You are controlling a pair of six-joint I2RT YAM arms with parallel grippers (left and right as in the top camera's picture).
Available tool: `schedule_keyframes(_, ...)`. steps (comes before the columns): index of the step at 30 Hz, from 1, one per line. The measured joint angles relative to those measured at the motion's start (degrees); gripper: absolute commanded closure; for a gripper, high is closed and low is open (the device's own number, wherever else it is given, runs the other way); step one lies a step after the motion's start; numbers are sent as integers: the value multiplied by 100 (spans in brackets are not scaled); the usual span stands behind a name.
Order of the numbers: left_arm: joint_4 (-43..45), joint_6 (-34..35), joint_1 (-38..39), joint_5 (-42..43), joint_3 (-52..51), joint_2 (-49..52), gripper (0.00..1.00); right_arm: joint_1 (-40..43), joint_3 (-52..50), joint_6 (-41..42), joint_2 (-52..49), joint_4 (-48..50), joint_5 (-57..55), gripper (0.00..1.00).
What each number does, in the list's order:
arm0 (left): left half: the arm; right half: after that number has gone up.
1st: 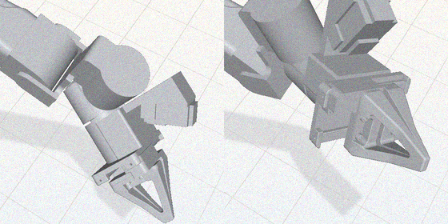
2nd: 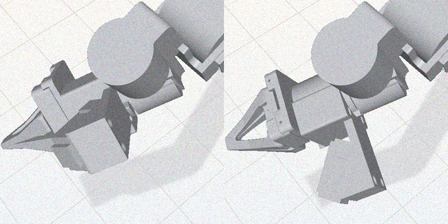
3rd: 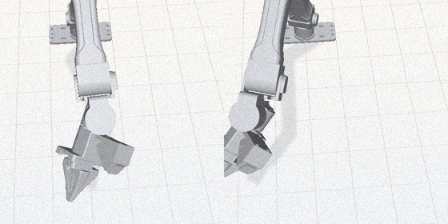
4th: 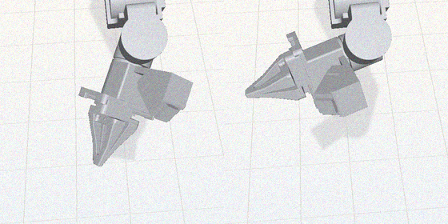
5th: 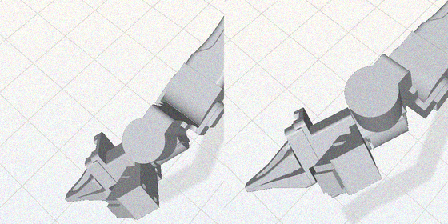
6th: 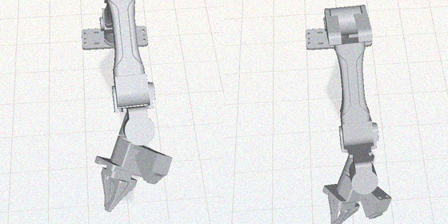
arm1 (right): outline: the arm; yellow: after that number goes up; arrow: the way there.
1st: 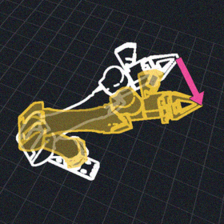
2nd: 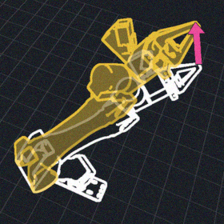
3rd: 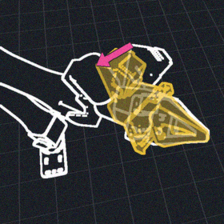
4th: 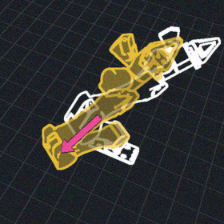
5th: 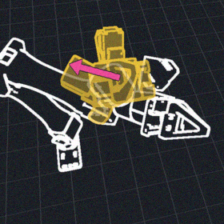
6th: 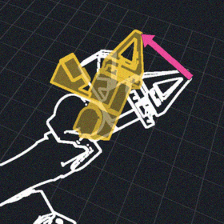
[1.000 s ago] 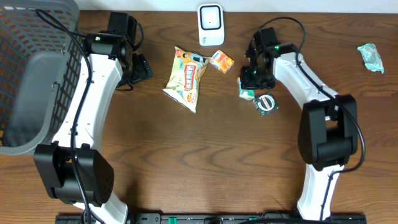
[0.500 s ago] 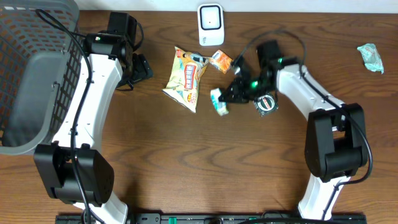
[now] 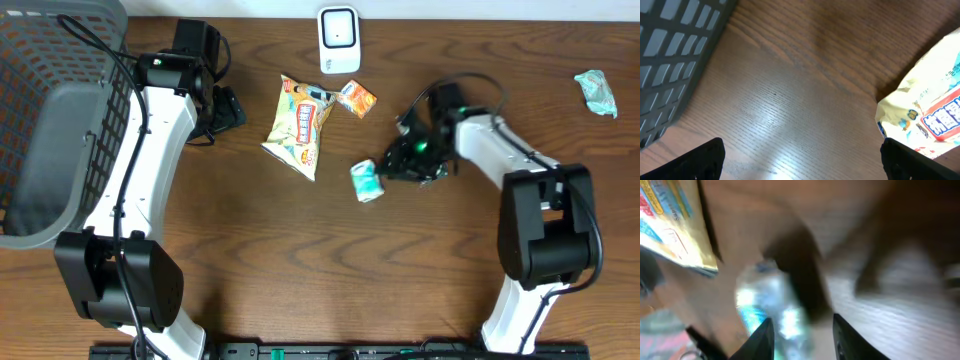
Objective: Scan the item barcode
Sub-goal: 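Lower the right gripper and pinch the teal Kleenex pack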
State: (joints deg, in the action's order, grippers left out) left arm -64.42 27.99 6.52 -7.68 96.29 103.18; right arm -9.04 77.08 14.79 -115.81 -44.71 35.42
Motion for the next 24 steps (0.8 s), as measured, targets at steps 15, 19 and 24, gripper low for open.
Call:
schedule_keyframes(15, -4, 0, 0, 0, 0, 0, 2, -538, 1019, -466, 28, -1023, -1818, 41)
schedule_keyframes(19, -4, 0, 0, 0, 0, 0, 2, -588, 796, -376, 28, -883, -2076, 3)
schedule_keyframes(24, -4, 0, 0, 0, 0, 0, 2, -616, 780, -326, 28, -874, -2173, 3)
